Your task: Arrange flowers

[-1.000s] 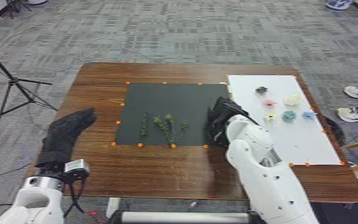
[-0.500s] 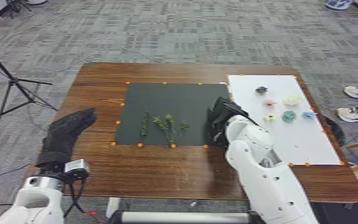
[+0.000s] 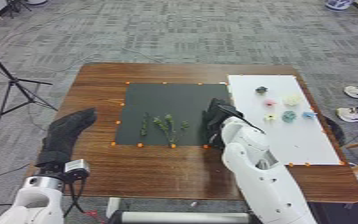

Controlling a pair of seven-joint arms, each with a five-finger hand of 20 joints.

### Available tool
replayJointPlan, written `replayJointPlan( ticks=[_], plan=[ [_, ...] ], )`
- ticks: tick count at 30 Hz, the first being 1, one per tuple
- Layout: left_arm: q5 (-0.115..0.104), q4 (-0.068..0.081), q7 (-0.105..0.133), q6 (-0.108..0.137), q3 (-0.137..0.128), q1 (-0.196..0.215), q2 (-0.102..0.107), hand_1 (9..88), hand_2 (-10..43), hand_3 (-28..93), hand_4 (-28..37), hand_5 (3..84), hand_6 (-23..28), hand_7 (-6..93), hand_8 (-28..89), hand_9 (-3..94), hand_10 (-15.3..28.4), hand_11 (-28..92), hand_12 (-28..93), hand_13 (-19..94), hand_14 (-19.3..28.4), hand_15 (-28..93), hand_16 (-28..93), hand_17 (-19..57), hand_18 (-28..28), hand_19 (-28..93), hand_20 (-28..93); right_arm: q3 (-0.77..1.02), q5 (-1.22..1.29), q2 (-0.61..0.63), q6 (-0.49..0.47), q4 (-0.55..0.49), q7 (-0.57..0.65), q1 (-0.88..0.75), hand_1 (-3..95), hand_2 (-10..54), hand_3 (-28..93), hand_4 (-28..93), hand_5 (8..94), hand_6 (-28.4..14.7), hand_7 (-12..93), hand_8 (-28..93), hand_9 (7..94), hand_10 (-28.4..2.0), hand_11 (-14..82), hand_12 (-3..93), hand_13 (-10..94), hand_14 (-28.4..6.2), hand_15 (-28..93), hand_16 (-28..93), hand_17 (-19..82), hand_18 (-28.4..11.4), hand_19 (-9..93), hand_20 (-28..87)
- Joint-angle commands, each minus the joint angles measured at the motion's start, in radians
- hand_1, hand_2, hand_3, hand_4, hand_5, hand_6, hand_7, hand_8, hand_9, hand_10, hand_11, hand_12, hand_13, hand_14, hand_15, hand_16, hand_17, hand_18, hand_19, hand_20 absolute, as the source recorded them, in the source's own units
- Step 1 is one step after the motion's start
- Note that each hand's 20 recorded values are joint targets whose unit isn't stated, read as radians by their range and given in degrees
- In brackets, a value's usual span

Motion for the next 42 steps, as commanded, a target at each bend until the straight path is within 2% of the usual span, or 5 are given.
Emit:
replayJointPlan(
  ticks=[1, 22, 25, 28, 42],
  plan=[
    [-0.002, -0.009, 0.000, -0.002, -0.003, 0.010, -0.001, 24.2, -0.8, 71, -19.0, 49.5, 3.5, 16.0, -7, 47.3, 12.8, 20, 14, 36, 15.5, 13, 2, 4.9, 9.1, 3, 15, -0.009, -0.003, 0.006, 0.006, -0.007, -0.006, 0.004, 50.6, -9.5, 66, -7, 81.5, 0.6, 36, 25, 93.7, -7.0, 49.8, 22.3, 93, -2.3, 70, 43, 60, -20.9, 93, 59],
    [0.006, -0.007, -0.005, -0.022, -0.009, 0.012, -0.001, 24.2, -2.3, 71, -18.1, 49.3, 3.3, 16.3, -7, 47.3, 12.8, 20, 14, 35, 15.4, 13, 2, 4.8, 9.1, 3, 15, 0.012, 0.038, 0.010, -0.004, -0.017, 0.003, -0.005, 38.9, -9.5, 62, -5, 81.5, 0.5, 33, 24, 93.7, -7.4, 49.8, 23.0, 93, -2.7, 71, 43, 60, -21.5, 93, 59],
    [0.006, -0.006, -0.005, -0.026, -0.009, 0.011, -0.002, 24.3, -3.0, 71, -17.9, 49.3, 3.5, 16.1, -7, 47.1, 12.8, 20, 14, 35, 15.4, 13, 2, 4.8, 9.2, 3, 15, 0.015, 0.039, 0.009, 0.004, -0.018, -0.005, -0.009, 34.2, -9.5, 65, -7, 81.6, -0.2, 34, 19, 93.7, -7.6, 49.9, 22.9, 93, -2.8, 71, 43, 60, -21.7, 93, 59],
    [0.008, -0.006, -0.007, -0.029, -0.008, 0.009, -0.002, 24.4, -3.3, 71, -17.7, 49.2, 3.4, 16.1, -7, 47.0, 12.8, 20, 14, 35, 15.5, 13, 2, 4.7, 9.2, 3, 15, 0.013, 0.016, 0.013, -0.003, -0.017, -0.014, -0.010, 28.7, -9.5, 66, -7, 82.0, -1.0, 38, -5, 93.7, -8.0, 49.9, 22.8, 93, -3.1, 71, 44, 60, -22.0, 93, 59],
    [0.008, -0.008, -0.008, -0.030, -0.014, 0.014, -0.001, 24.5, -3.9, 71, -17.3, 49.3, 3.5, 16.0, -7, 47.0, 12.8, 20, 14, 35, 15.5, 13, 3, 4.7, 9.3, 3, 15, 0.022, 0.014, 0.093, -0.016, -0.082, -0.045, -0.011, 27.8, -9.5, 67, -7, 81.9, -1.0, 38, -6, 93.7, -8.2, 49.3, 22.9, 92, -3.2, 71, 43, 60, -22.3, 93, 59]
  ],
)
